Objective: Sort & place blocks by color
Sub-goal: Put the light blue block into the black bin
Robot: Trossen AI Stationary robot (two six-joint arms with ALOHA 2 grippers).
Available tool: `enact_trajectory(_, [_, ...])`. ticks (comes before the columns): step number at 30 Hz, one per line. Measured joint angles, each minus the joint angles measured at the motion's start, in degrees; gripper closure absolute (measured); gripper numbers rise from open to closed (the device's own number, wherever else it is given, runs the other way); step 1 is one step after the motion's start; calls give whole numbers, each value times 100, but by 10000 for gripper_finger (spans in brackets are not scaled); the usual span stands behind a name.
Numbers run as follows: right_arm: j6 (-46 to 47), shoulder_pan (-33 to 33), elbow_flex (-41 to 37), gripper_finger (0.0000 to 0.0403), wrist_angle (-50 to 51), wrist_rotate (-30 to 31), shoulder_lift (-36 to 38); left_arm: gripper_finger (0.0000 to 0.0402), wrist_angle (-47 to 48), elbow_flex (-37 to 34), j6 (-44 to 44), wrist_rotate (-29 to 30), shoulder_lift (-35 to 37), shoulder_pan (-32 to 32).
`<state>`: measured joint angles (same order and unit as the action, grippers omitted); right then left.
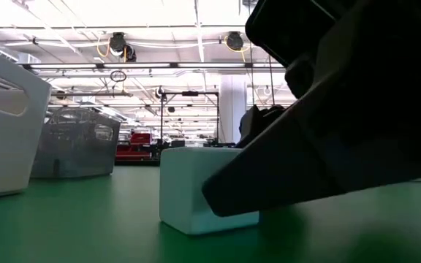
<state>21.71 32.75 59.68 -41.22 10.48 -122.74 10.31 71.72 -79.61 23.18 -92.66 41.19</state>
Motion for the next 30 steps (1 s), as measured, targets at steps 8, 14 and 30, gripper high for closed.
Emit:
enact_trajectory(8, [183, -11, -2, 213, -19, 235, -2, 160, 63, 0, 46, -4, 0, -4])
enact_trajectory(14, [712, -58, -4, 288, -54, 304, 0, 160, 59, 0, 157, -4, 0, -4])
enact_trajectory(30, [-578, -474, -15, 288, 2015, 1275, 1878, 160, 10, 0, 482, 444, 0, -445])
